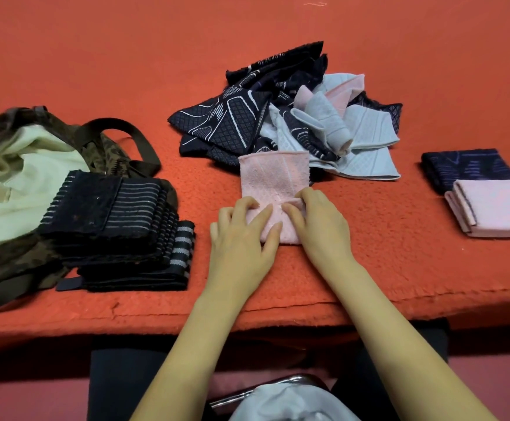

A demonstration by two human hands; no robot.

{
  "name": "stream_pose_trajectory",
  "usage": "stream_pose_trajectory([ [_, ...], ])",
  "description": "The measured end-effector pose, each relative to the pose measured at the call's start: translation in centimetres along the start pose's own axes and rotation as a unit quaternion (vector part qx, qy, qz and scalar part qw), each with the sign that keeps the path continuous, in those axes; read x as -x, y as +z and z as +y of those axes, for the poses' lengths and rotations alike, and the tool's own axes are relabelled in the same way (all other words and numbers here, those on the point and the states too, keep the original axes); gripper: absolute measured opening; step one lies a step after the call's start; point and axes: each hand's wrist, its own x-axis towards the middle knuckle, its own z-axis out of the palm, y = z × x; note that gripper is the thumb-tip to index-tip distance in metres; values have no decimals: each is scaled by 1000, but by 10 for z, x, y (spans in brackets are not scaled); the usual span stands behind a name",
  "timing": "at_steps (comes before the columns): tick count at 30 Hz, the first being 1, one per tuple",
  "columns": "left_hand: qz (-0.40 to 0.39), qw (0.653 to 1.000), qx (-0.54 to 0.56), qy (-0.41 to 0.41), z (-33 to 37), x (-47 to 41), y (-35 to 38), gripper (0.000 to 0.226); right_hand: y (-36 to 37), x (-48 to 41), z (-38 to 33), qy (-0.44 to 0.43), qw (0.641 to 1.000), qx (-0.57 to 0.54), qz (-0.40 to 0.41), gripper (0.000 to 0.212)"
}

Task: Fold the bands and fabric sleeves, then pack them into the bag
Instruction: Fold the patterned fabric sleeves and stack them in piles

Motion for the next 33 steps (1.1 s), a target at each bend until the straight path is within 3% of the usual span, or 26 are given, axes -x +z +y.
stream_pose_trajectory([
  [5,-11,1000,-28,-7,2,-1,0,48,-1,-2,-3,13,1000,9,3,26],
  [9,-10,998,-58,-3,2,-1,3,47,-3,9,1,-69,996,-39,33,27],
  [16,-2,996,-87,3,-1,-2,8,48,-5,19,14,-110,991,69,19,39],
  [21,-6,995,-98,13,-4,-4,10,49,0,21,15,-148,978,128,71,33],
  [26,-29,994,-105,8,-4,-4,9,50,0,20,18,-143,988,59,-6,43],
  [30,-74,996,-44,11,-10,-7,4,54,-5,21,15,-103,993,32,-56,47],
  [33,-39,996,76,-17,-17,-6,3,41,-5,19,16,-107,992,13,-59,37],
])
